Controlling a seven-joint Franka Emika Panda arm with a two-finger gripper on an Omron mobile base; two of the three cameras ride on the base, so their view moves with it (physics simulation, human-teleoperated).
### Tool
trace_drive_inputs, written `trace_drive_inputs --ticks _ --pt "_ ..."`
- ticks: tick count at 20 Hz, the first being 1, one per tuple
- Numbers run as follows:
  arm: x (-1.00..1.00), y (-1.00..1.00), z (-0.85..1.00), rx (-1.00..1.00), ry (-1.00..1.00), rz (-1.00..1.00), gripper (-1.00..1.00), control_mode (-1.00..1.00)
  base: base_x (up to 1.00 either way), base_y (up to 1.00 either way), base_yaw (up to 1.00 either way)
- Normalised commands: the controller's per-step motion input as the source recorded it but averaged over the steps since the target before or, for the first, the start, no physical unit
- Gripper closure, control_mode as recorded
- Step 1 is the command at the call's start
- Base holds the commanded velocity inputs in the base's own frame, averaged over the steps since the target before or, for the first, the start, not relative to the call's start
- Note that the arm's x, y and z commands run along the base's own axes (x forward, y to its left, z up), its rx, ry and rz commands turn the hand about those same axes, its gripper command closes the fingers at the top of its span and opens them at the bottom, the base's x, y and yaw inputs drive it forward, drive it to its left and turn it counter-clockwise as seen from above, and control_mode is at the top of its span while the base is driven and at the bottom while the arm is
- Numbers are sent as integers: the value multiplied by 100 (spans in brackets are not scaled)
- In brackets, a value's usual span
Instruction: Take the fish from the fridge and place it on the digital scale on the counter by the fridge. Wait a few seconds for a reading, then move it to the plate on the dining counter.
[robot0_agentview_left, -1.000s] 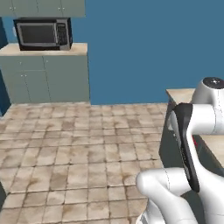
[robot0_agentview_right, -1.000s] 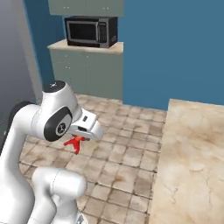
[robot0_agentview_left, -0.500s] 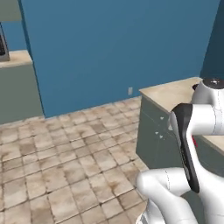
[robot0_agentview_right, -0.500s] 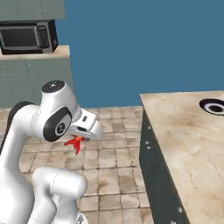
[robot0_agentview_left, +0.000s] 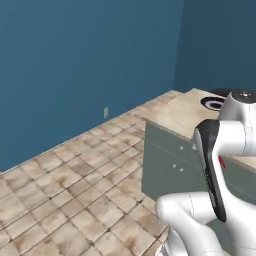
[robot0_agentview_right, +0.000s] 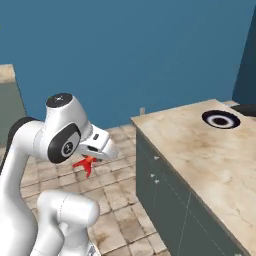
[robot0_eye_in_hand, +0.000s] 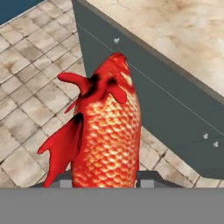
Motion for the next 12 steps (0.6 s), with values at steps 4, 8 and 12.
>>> trace_drive_inputs --ticks 4,8,12 --pt "0 0 0 0 0 0 100 100 74 63 -58" --pt "0 0 0 0 0 0 100 100 53 73 -62" --pt "0 0 0 0 0 0 100 100 37 82 -61"
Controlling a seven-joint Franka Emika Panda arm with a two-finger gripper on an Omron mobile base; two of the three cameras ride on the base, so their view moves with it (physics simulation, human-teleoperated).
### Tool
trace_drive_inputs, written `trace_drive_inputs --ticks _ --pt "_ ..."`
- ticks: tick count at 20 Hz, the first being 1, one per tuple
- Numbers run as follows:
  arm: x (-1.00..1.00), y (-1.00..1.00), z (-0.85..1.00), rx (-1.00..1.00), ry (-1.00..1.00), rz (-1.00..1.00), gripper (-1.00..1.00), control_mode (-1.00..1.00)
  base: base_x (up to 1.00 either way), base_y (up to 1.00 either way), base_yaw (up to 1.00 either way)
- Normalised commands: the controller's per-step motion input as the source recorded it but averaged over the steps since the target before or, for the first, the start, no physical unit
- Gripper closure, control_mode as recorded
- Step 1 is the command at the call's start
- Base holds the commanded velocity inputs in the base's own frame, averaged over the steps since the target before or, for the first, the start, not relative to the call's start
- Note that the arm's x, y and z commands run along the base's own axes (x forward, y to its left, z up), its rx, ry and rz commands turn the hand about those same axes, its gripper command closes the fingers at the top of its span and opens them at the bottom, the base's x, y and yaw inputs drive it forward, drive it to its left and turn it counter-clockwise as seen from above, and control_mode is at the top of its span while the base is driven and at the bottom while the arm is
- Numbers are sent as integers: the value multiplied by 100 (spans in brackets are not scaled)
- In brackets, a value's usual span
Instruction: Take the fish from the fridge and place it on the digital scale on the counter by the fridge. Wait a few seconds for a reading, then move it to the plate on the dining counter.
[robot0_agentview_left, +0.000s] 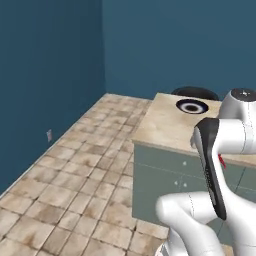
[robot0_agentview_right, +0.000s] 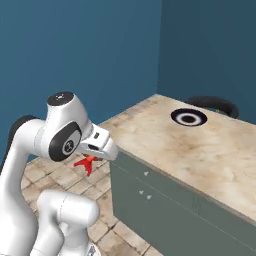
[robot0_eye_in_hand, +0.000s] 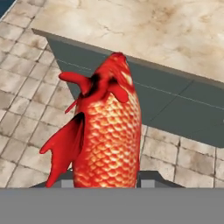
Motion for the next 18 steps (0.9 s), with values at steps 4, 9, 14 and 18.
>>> trace_drive_inputs --ticks 4,9,14,18 --pt "0 0 0 0 0 0 100 100 35 89 -58" --pt "0 0 0 0 0 0 100 100 32 95 -56" --pt "0 0 0 0 0 0 100 100 31 95 -56" --pt "0 0 0 0 0 0 100 100 43 87 -58"
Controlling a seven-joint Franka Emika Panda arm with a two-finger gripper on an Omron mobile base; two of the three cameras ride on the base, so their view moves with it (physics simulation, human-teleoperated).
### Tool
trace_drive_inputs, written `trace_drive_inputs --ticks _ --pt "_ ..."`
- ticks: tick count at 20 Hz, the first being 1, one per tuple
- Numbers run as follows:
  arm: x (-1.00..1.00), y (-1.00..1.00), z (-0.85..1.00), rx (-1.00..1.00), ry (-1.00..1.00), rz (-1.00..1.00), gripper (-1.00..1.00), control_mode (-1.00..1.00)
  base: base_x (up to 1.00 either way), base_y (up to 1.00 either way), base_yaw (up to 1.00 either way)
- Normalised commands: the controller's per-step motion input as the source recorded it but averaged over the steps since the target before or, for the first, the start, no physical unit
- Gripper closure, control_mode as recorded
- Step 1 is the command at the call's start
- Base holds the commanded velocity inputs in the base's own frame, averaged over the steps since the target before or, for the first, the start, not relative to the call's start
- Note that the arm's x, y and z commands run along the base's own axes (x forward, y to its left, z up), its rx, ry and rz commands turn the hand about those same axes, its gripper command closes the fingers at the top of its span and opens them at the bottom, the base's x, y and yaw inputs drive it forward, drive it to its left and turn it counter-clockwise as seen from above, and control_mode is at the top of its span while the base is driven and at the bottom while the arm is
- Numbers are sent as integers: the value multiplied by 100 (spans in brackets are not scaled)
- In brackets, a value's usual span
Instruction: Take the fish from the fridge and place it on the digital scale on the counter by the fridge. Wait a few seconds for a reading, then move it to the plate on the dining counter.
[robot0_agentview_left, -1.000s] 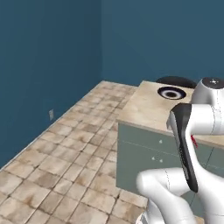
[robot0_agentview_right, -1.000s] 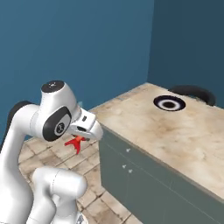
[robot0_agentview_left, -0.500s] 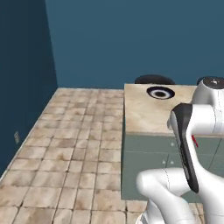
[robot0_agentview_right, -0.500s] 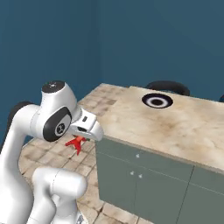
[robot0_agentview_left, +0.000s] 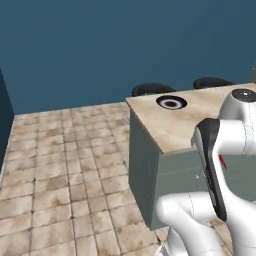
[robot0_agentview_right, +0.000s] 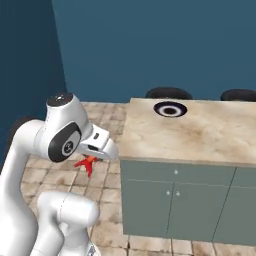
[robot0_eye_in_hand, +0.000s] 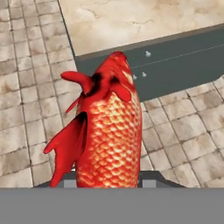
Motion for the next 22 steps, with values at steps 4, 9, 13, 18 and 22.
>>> trace_drive_inputs --ticks 4,9,13,18,22 --pt "0 0 0 0 0 0 100 100 52 79 -60" --pt "0 0 0 0 0 0 100 100 57 80 -61" --pt "0 0 0 0 0 0 100 100 56 82 -60" --pt "0 0 0 0 0 0 100 100 40 86 -59" --pt "0 0 0 0 0 0 100 100 17 92 -58"
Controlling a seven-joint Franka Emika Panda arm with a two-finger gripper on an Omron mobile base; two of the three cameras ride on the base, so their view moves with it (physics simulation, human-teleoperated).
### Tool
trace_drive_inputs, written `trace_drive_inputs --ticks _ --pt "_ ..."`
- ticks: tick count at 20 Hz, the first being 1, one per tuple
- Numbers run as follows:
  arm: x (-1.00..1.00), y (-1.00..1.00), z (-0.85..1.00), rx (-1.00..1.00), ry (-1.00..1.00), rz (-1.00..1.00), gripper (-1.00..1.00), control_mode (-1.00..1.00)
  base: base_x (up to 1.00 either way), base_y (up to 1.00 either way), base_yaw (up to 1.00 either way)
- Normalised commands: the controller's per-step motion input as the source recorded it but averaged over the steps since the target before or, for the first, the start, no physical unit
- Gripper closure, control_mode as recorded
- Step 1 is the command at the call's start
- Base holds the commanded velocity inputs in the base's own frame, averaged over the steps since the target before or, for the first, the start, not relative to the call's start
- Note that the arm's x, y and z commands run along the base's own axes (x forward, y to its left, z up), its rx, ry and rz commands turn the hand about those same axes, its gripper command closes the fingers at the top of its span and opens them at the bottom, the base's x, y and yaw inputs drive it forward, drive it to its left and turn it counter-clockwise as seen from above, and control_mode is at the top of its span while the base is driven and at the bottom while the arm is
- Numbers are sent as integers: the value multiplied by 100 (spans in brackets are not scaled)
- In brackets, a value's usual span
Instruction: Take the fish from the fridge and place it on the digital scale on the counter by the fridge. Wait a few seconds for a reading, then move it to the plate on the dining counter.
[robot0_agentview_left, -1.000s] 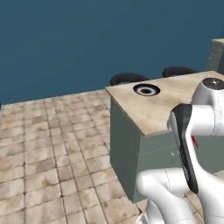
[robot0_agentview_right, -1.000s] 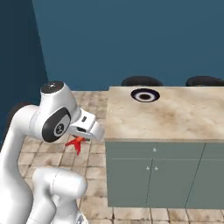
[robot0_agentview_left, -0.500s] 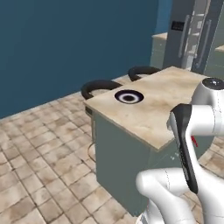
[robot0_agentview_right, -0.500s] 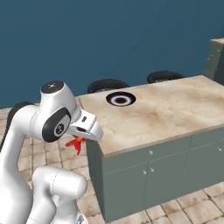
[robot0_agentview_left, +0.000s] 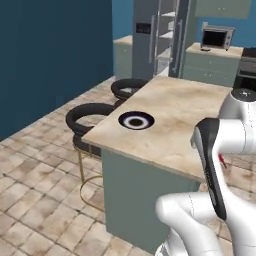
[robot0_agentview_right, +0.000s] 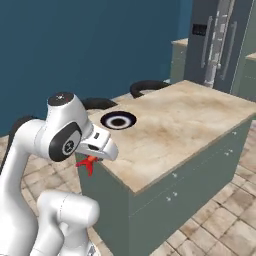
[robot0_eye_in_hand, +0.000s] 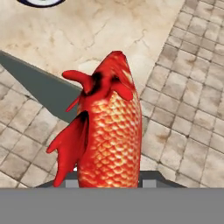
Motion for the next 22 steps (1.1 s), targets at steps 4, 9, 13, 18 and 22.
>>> trace_drive_inputs --ticks 4,9,13,18,22 --pt "0 0 0 0 0 0 100 100 20 94 -56" --pt "0 0 0 0 0 0 100 100 35 88 -56" --pt "0 0 0 0 0 0 100 100 53 90 -55" --pt "0 0 0 0 0 0 100 100 58 85 -50" --pt "0 0 0 0 0 0 100 100 67 73 -48"
